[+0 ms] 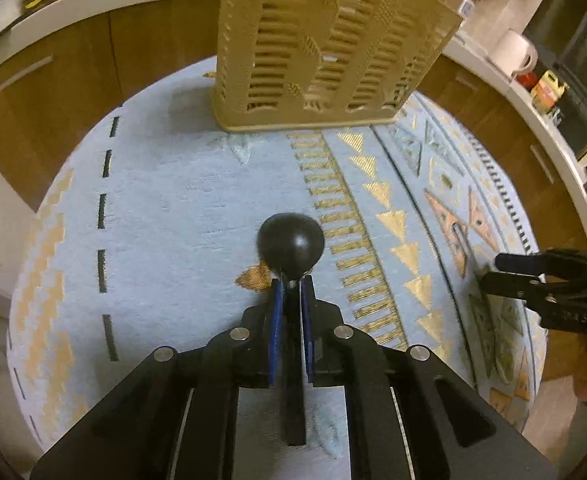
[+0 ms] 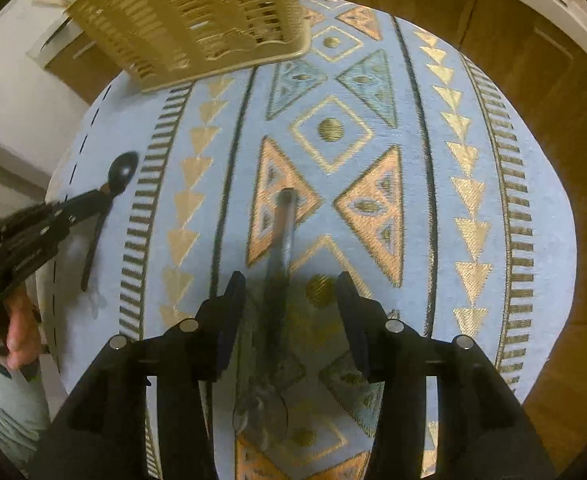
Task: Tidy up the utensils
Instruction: 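Grasp the black round spoon with the left tool while the right tool grasps a clear spoon, then carry the black spoon and clear spoon above the beige basket with both tools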
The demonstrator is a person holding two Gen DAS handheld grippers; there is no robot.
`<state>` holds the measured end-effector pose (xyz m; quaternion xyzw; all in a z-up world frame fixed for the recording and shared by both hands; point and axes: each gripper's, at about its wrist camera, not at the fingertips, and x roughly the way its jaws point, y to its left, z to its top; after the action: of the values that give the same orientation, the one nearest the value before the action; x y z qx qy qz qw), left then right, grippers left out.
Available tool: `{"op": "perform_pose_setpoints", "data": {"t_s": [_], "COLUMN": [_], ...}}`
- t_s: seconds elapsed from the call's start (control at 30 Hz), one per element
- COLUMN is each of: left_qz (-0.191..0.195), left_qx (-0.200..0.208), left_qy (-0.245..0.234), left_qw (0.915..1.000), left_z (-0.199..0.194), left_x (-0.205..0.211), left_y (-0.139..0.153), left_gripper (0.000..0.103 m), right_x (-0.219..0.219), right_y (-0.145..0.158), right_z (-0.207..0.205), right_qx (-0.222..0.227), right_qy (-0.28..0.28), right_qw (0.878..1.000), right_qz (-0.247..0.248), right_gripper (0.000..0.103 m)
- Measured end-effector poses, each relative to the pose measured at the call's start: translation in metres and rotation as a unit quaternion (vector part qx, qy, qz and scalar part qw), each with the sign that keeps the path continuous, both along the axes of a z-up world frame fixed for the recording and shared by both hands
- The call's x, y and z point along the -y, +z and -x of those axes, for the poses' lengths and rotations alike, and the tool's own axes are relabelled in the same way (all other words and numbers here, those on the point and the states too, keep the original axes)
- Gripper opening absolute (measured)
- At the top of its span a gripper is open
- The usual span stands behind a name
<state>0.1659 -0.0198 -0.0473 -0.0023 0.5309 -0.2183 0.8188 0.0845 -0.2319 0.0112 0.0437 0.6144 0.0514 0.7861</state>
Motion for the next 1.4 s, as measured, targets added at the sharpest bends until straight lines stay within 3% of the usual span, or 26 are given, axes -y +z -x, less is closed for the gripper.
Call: {"op": "perform_pose_setpoints", "data": {"t_s": [0.2,0.43,0.47,0.53,0.63,0.77,0.87,1.07,1.27,1.4], "left_qz": [-0.001,-0.067,-0.082,-0.121,-0.135,-0.087,-0.045,0.047,0.14,0.169], "left_qx": [-0.027,-0.047,-0.042,-0.021,-0.005,0.008,0.039,0.123,0.228,0.289], "left_qy": [-0.034,-0.096,-0.103,-0.11,-0.106,-0.091,-0.077,-0.05,-0.024,0.0], "left_qw": [0.9991,0.992,0.9904,0.9863,0.9851,0.9921,0.9953,0.99,0.9633,0.9423], "left_z": [-0.007,-0.012,-0.01,-0.007,-0.004,0.003,0.012,0.025,0.03,0.026], "left_x": [0.004,0.026,0.03,0.037,0.038,0.029,0.018,-0.007,-0.034,-0.036], "left_y": [0.0,0.001,0.001,0.0,0.0,0.005,0.022,0.083,0.155,0.191], "left_gripper": [0.019,0.025,0.024,0.006,0.004,0.004,0.004,0.004,0.004,0.004], "right_x": [-0.015,-0.039,-0.039,-0.042,-0.054,-0.05,-0.046,-0.052,-0.04,-0.039], "right_y": [-0.008,-0.012,-0.011,-0.011,-0.012,-0.003,0.021,0.085,0.136,0.16], "right_z": [-0.004,-0.014,-0.014,-0.015,-0.021,-0.017,-0.01,0.009,0.004,-0.01], "right_qx": [-0.045,-0.068,-0.07,-0.072,-0.064,-0.039,0.01,0.138,0.254,0.305], "right_qy": [0.011,0.029,0.029,0.032,0.032,0.029,0.03,0.046,0.045,0.036], "right_qw": [0.999,0.993,0.993,0.993,0.994,0.998,0.999,0.989,0.965,0.95], "right_qz": [0.029,0.087,0.088,0.083,0.082,0.048,0.009,-0.033,-0.044,-0.054], "right_gripper": [0.039,0.027,0.022,0.011,0.01,0.01,0.01,0.01,0.01,0.01]}}
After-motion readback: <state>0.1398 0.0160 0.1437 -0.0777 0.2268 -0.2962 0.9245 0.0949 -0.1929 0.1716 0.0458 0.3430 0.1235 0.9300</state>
